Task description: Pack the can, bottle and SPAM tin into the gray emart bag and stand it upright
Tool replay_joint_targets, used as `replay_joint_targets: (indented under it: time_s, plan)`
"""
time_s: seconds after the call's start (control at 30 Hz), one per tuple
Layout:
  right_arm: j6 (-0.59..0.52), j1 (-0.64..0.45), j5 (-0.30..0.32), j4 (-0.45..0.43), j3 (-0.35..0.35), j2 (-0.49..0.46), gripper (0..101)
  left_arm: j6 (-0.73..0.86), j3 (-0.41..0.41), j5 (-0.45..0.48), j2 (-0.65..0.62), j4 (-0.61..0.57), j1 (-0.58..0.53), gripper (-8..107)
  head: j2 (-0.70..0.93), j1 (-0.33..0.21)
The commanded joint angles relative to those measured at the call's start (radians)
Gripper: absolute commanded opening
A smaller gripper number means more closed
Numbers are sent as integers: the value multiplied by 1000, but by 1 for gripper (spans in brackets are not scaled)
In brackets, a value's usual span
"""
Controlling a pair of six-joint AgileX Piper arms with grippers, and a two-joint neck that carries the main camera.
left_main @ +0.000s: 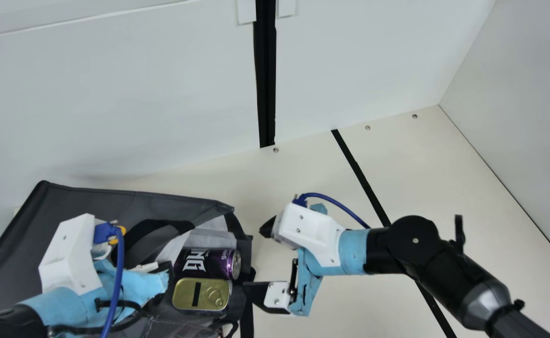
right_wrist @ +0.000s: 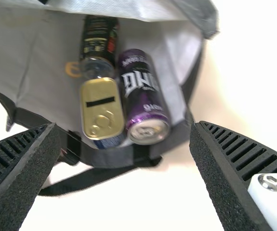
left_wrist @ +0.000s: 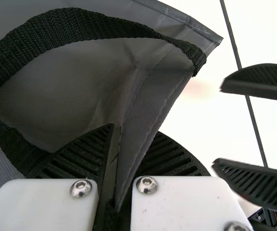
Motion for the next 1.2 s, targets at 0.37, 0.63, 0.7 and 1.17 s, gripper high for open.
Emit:
replay_joint_targets:
  time_s: [0.37, 0.63, 0.7, 1.17]
  plan:
    - [148, -174, -6, -148, 20, -144, 95, 0, 0, 0, 0, 0, 0, -8, -1, -23]
    - [203, -313, 26, -213, 20, -218, 95, 0, 0, 0, 0, 0, 0, -8, -1, -23]
    - [211, -351, 37, -226, 19, -235, 95, 0, 0, 0, 0, 0, 0, -8, -1, -23]
    - [252, -638, 117, -298, -9, -335, 95, 0, 0, 0, 0, 0, 0, -8, -1, -23]
